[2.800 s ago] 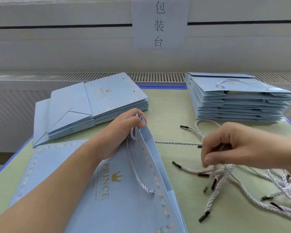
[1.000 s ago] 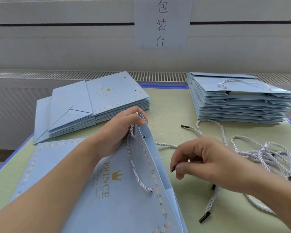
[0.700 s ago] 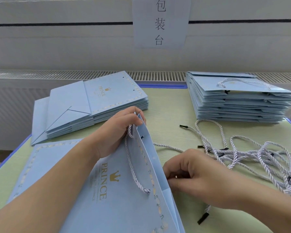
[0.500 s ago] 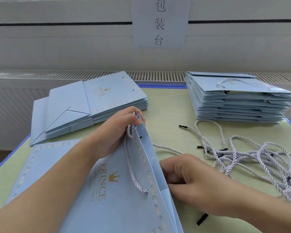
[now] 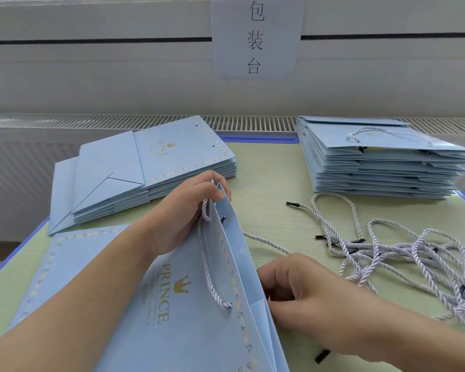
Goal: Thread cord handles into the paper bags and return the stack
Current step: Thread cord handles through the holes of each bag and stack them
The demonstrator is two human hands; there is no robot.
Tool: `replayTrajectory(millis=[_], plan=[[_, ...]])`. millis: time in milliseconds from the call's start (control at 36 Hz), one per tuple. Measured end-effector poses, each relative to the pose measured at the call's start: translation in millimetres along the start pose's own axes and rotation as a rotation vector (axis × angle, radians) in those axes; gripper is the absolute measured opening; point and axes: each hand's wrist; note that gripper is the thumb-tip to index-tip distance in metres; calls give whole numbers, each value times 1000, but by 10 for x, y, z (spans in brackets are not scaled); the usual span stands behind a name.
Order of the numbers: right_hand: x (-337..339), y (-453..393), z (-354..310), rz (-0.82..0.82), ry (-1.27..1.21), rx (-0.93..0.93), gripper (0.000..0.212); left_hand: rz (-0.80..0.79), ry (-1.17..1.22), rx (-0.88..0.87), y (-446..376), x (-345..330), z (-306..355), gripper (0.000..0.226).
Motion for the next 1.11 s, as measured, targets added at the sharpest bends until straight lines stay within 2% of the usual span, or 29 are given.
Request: replayTrajectory(millis=[83,222,444,583,667,833,889,1000,1111], plan=[[-16,-8,29,-46,-45,-5,28,9,14,0,-9,-4,4,11],[-11,-31,61,49,-71,15,32,-15,17,-18,0,9,12,12],[-2,-33,78,60,-120,-47,37,-14,-7,-61,2,18,17,13],[12,-27,72,46,-121,-50,27,-30,-25,-65,-5,26,3,14],[-24,-43,82,66,-121,-53,38,-41,-35,-68,-3,32,1,21],[-8,-13,37,-3,-168,-63,36,-35,-13,-78,-7,42,5,18],[-5,-12,11,-33,-155,-35,29,-29,-17,-76,-7,41,3,16],[-13,-2,-38,-103,-178,13,22,-43,-38,-82,-11,34,-7,22],[25,-4,-2,-76,-209,22,20,-45,-5,-91,-12,30,-20,31]])
Point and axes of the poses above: each hand's wrist, its own y-axis away from the middle knuckle, its own x-axis out of the back of the hand, z = x × y, and after that the axes turned 7 degrees about -y, right-handed
